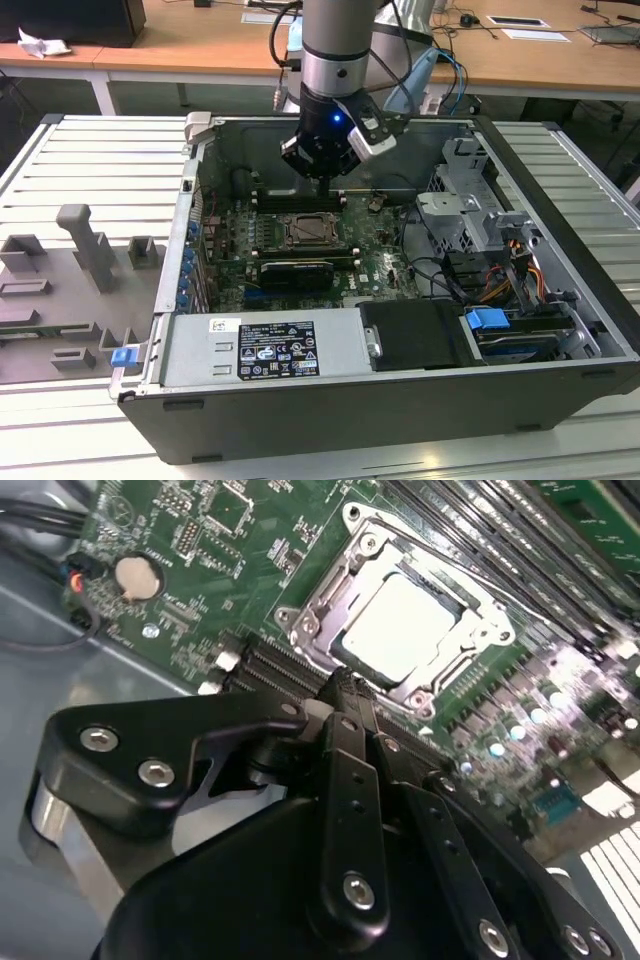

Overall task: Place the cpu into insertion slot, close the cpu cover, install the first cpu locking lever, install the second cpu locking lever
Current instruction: 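Install the second cpu locking lever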

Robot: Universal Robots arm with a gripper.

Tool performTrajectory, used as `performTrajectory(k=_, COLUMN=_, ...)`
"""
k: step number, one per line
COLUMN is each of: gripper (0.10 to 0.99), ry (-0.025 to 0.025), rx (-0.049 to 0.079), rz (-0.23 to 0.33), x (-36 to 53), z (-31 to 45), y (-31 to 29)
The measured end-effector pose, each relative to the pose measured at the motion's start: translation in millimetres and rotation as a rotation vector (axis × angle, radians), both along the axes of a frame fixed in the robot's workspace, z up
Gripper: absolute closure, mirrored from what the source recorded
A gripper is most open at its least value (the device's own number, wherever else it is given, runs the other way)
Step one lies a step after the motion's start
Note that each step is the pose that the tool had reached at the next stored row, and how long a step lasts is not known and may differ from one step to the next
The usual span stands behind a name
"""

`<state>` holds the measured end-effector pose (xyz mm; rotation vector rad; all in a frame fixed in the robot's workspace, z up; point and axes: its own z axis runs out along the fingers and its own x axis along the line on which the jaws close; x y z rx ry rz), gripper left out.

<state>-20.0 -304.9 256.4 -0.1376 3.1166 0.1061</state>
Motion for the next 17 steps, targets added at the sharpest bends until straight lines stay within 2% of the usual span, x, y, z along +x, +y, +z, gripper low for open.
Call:
performTrajectory(k=2, gripper=0.98, ry=0.0, rx=0.0, rz=0.0, x=0.0, z=0.0, y=-1.9)
performTrajectory(k=5, gripper=0.98, ry=0.0004, rx=0.0, rz=0.0, x=-0.3, z=-0.5, y=-16.1)
performTrajectory(k=8, gripper=0.98, ry=0.0014, rx=0.0, rz=0.0, x=-0.3, z=-1.4, y=-25.2)
performTrajectory(k=11, gripper=0.98, ry=0.0032, rx=0.0, rz=0.0, x=-0.3, z=-2.7, y=-31.0)
performTrajectory(k=13, gripper=0.98, ry=0.0056, rx=0.0, rz=0.0, x=-0.3, z=-4.7, y=-37.0)
performTrajectory(k=17, gripper=0.98, ry=0.0108, rx=0.0, rz=0.0, x=-0.3, z=-8.7, y=-43.7)
